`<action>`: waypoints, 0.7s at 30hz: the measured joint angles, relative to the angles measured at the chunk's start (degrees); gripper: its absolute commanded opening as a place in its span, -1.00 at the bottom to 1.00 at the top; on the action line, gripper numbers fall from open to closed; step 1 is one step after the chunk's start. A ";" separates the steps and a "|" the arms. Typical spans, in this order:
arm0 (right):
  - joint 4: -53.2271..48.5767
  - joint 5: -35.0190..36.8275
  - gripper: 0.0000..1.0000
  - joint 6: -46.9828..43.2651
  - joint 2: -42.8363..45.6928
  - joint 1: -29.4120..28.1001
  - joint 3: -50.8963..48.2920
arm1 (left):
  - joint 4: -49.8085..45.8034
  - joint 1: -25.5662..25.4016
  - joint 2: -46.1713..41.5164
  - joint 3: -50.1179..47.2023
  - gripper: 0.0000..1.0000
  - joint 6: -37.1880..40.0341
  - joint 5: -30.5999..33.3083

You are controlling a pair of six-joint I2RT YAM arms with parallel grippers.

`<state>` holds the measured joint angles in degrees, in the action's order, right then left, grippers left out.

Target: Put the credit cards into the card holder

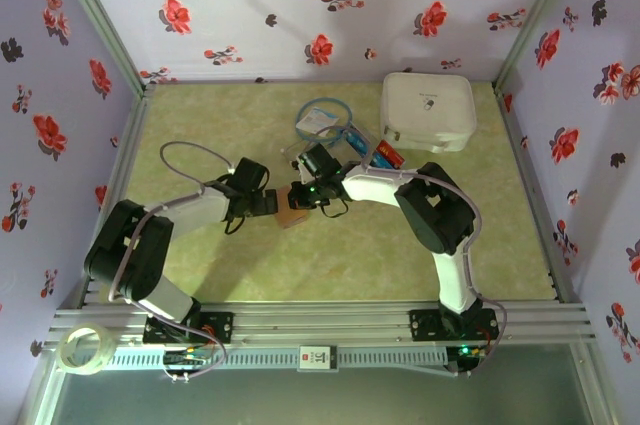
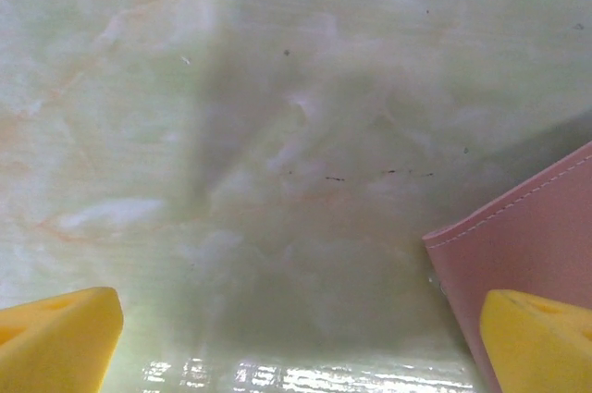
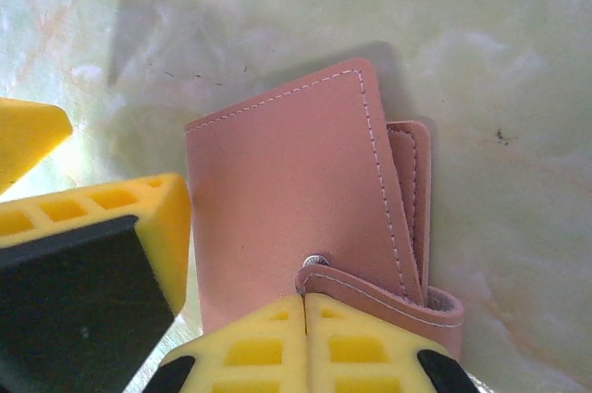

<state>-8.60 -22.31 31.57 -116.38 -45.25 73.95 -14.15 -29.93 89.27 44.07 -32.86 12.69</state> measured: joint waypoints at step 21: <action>-3.69 -1.36 -1.00 0.20 0.00 1.95 2.93 | 4.33 -0.24 1.14 -1.66 0.99 -1.27 0.26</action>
<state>-12.29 -23.66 31.77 -116.38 -43.31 76.88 -9.82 -30.17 90.41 42.41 -34.13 12.95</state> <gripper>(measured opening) 0.054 0.996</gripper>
